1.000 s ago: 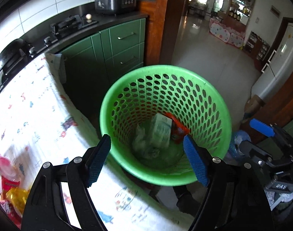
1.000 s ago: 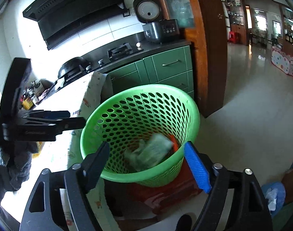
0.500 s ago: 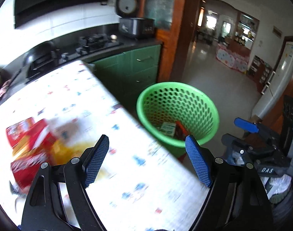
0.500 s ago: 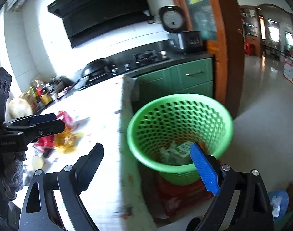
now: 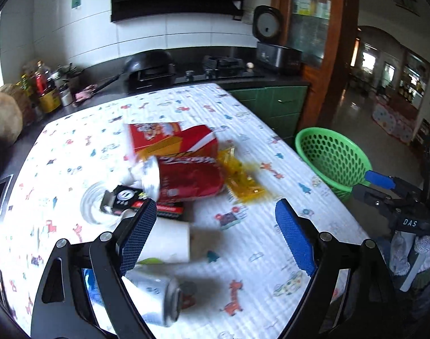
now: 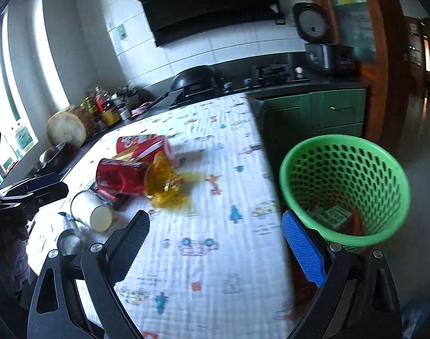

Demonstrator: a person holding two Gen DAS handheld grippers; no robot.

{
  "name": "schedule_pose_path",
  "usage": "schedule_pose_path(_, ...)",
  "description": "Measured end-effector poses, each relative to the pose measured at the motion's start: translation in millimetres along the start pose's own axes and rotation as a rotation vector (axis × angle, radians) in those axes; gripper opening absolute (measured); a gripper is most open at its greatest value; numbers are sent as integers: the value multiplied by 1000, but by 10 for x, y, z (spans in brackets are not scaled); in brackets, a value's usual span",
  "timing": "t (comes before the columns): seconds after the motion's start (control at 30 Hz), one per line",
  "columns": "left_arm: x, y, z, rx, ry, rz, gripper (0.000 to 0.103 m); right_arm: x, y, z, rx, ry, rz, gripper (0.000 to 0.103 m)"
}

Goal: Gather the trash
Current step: 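Move both tools back over the table, then grasp the blue can with the left tool and lift it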

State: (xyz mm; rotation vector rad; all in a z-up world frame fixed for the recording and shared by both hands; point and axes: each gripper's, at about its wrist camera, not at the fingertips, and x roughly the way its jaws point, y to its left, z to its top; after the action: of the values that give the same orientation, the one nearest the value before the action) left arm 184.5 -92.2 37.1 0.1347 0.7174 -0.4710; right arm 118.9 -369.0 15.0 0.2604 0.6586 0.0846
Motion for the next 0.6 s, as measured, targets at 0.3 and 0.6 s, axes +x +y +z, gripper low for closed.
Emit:
schedule_pose_path(0.3,-249,741,-283,-133,17,125,85,304,528,5,-85,56,105,92)
schedule_pose_path(0.6,-276,1101,-678,-268,87,141,86,509,869,-4,-164,91,159,92)
